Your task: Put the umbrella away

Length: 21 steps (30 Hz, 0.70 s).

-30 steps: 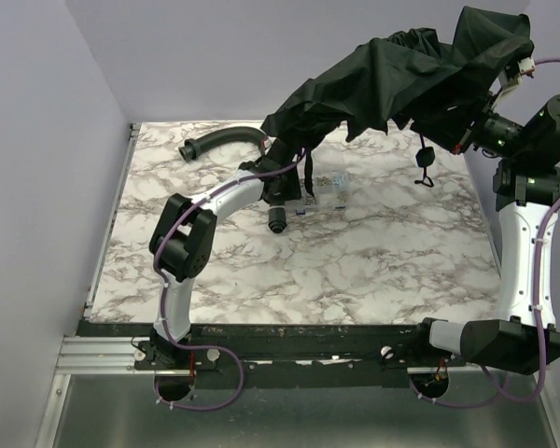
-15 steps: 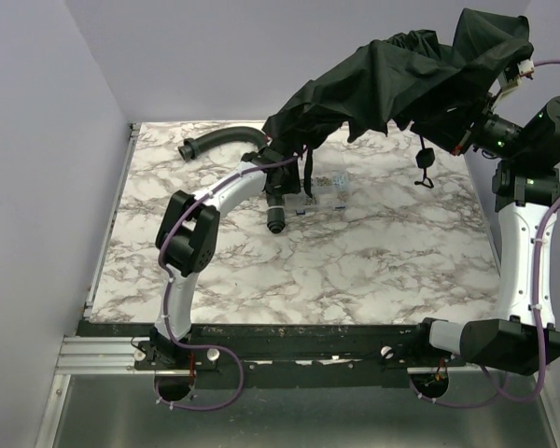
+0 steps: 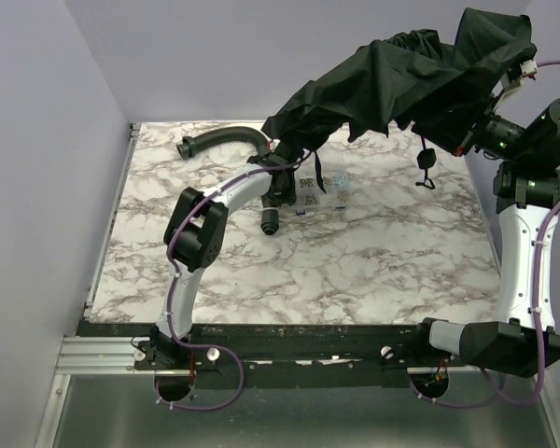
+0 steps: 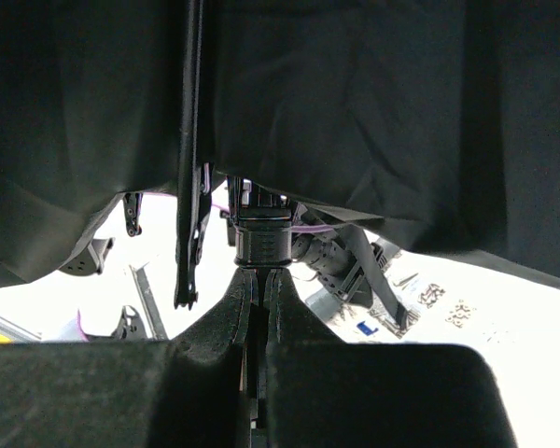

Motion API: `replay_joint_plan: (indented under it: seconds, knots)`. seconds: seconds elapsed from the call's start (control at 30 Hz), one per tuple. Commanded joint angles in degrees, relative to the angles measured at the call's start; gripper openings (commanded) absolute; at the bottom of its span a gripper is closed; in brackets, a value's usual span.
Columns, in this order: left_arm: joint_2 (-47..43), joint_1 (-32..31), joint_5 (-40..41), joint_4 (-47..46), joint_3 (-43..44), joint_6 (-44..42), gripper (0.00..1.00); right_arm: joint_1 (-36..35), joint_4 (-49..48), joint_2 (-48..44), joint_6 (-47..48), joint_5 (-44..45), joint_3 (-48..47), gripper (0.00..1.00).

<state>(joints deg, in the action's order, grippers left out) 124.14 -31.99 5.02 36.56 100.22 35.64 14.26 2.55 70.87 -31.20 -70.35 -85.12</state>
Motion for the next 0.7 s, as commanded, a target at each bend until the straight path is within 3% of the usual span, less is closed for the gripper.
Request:
replay_joint_plan:
  seconds: [0.0,0.1,0.17,0.2,0.47,0.67]
  knots:
    - [1.2,-0.6,0.1,1.9,0.5,-1.3,0.28,0.5,-4.3,-1.6,-0.8,-1.2,-0.3,0.00]
    - [2.1,-1.4,-0.1,3.1,2.2,-2.2,0.20,0.5,-4.4,-1.8,-1.1,-1.4,-0.4,0.00]
    - [2.3,-1.8,-0.9,3.3,2.7,-3.0,0.04,0.5,-4.4,-1.8,-1.0,-1.5,-0.4,0.00]
    - [2.2,-2.0,-1.6,3.2,2.7,-3.2,0.00,0.5,-4.4,-1.8,-1.1,-1.6,-0.5,0.00]
    - [1.1,-8.5,-8.3,0.4,3.6,-4.3,0.00,0.6,-4.5,-2.2,-1.2,-2.1,-0.2,0.00]
    - [5.6,-15.0,-12.1,0.4,11.5,1.0,0.00,0.7,-4.5,-2.7,-1.3,-2.0,0.3,0.00]
